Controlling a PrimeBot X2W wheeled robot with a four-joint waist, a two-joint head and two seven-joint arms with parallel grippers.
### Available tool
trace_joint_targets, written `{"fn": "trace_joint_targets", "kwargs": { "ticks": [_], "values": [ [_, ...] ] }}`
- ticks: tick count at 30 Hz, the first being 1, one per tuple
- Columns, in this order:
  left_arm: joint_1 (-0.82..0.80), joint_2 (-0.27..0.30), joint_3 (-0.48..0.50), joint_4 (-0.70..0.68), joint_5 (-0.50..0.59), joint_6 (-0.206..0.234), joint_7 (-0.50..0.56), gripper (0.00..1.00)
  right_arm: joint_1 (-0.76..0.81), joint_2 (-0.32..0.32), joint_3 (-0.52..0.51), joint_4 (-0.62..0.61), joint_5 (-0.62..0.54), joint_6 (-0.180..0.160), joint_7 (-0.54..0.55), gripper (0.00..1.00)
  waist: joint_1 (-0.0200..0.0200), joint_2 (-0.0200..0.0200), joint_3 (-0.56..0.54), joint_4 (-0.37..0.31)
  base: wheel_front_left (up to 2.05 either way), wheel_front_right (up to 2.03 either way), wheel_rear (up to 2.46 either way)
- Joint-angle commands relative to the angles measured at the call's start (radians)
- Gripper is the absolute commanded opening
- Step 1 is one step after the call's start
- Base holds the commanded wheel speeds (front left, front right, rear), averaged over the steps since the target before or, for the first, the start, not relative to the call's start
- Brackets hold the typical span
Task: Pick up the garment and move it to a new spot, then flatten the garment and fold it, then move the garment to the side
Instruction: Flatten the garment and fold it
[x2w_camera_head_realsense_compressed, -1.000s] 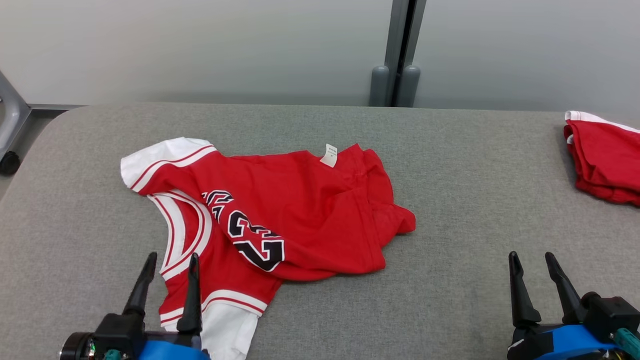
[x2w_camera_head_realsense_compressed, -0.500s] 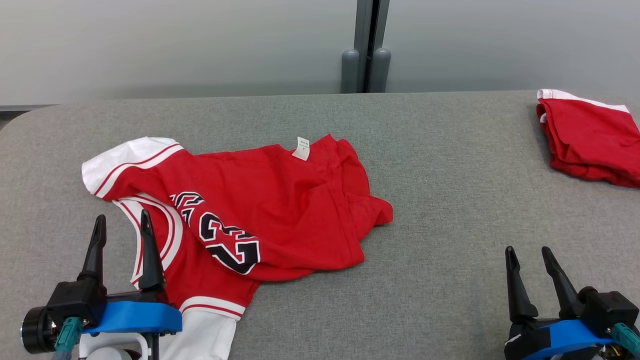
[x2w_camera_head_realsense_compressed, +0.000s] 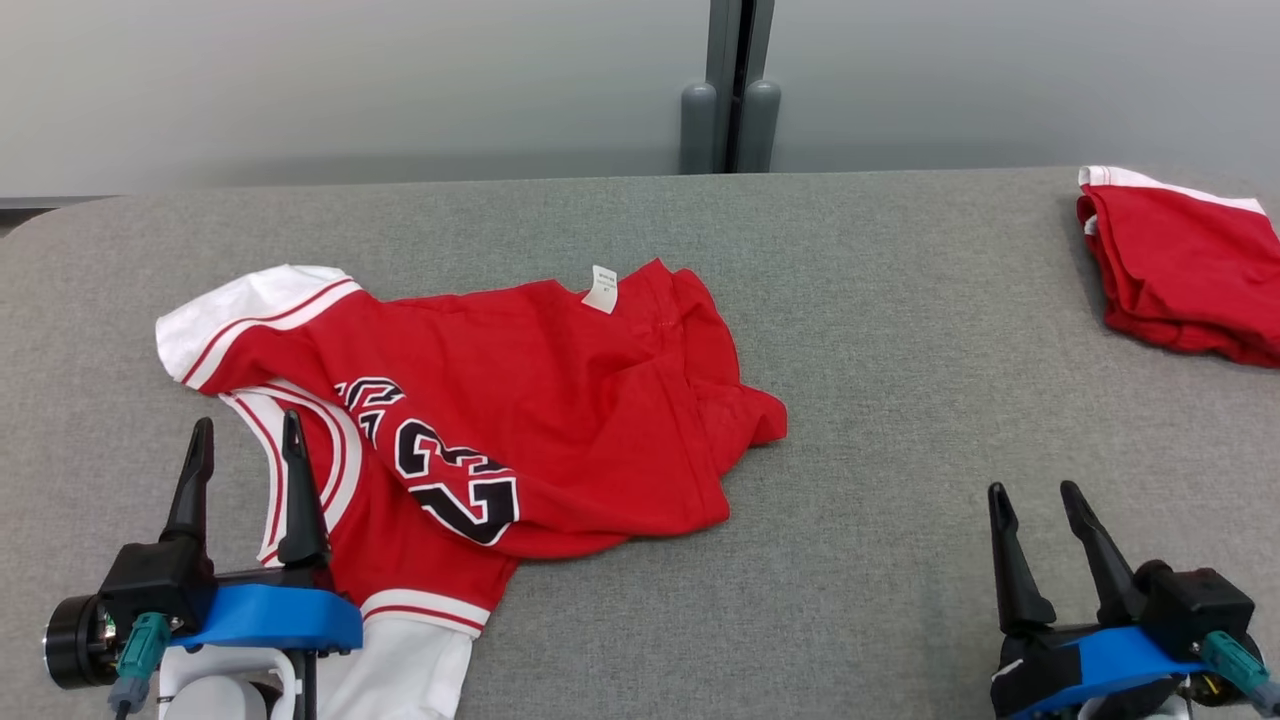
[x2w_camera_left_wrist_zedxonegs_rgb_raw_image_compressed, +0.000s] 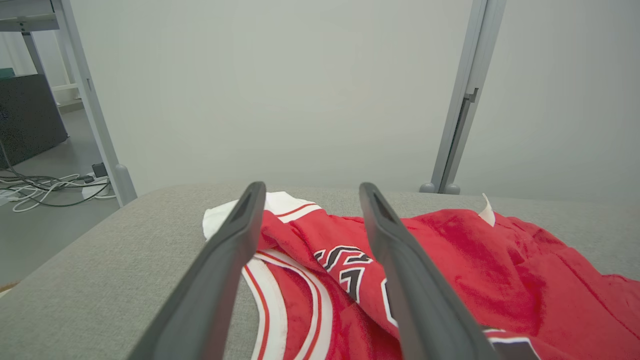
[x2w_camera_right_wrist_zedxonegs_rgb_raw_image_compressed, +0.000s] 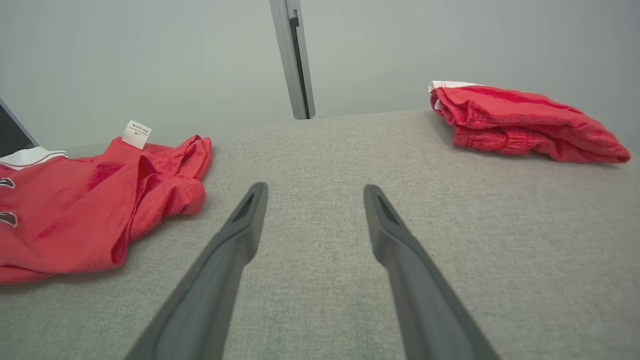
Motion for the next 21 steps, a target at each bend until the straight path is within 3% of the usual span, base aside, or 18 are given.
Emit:
{"fn": "trace_joint_targets", "kwargs": {
  "ticks": [1, 10, 15, 21],
  "values": [
    [-0.014, -0.002, 0.006, 0.003, 0.009, -0.007, -0.004, 1.0, -0.019, -0.008, 0.008, 0.0, -0.007, 0.001, -0.003, 1.0, -0.0001, -0.0001, 0.0, 0.004, 0.0, 0.0, 0.0],
    [-0.018, -0.026, 0.008, 0.005, 0.033, -0.025, -0.004, 1.0, -0.131, -0.017, 0.196, 0.043, -0.003, 0.001, -0.003, 1.0, -0.0001, -0.0001, 0.0, 0.037, 0.0, 0.0, 0.0],
    [-0.02, -0.035, -0.003, 0.0, 0.036, -0.031, -0.004, 1.0, -0.204, -0.011, 0.328, 0.131, 0.019, 0.001, 0.019, 1.0, -0.0001, -0.0001, 0.004, 0.064, 0.0, 0.0, 0.0],
    [-0.027, -0.042, -0.02, -0.002, 0.035, -0.037, -0.004, 1.0, -0.268, -0.006, 0.414, 0.273, 0.05, 0.001, 0.026, 1.0, -0.0001, -0.0001, 0.022, 0.101, 0.0, 0.0, 0.0]
  ]
}}
